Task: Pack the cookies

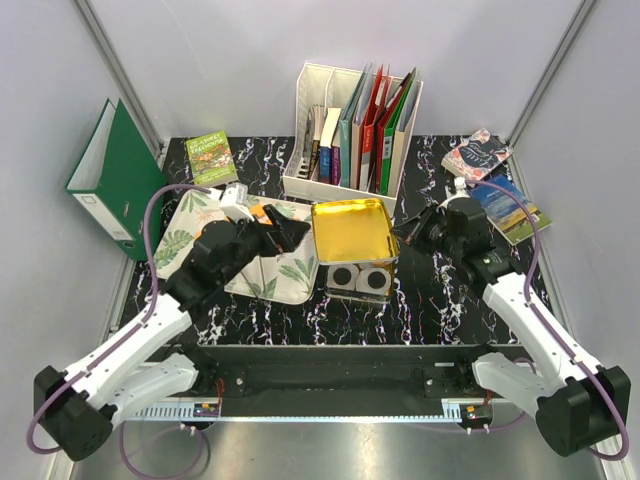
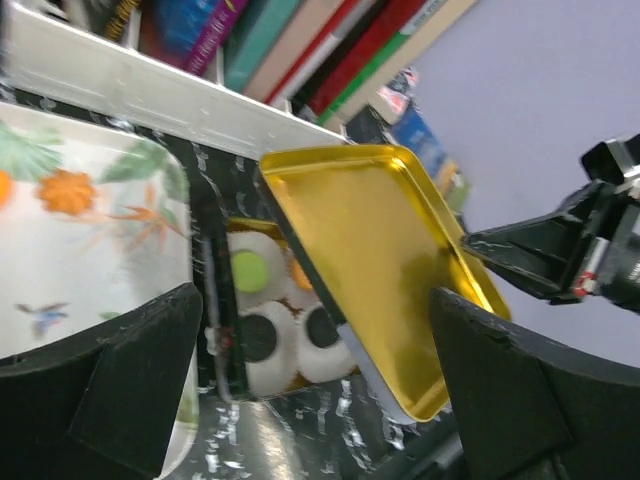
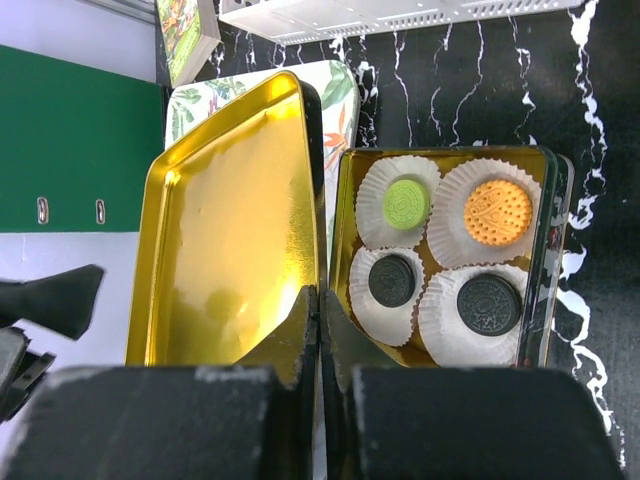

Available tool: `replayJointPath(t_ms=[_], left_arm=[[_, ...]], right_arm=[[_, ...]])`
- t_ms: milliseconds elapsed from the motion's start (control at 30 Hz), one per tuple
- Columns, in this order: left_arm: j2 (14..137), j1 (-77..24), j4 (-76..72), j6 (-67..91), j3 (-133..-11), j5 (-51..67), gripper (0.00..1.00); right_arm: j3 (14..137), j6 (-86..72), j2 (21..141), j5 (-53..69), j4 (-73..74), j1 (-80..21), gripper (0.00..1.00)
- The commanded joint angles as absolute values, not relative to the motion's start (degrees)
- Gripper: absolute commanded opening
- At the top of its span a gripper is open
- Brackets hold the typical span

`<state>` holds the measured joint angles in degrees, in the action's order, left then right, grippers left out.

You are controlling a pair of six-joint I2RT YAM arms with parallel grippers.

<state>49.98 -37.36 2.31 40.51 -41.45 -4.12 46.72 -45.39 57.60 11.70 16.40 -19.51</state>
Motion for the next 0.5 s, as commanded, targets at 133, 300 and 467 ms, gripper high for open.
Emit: replayJointPath(t_ms=[133, 300, 467], left_arm=[[49.8, -35.1, -4.5, 41.8, -40.2, 10.4, 0.99], [46.1, -35.2, 3.2, 31.9, -42.5, 3.4, 0.99], [44.2, -36.6, 6.9, 25.8, -43.0, -3.4, 0.99]], right_arm=[[49.8, -43.5, 55.8, 12.0, 18.4, -19.9, 0.0], [54.5, -45.1, 61.2, 15.2, 24.6, -18.8, 0.0], [53.7, -50.3, 66.8, 23.3, 24.2, -15.3, 0.0]])
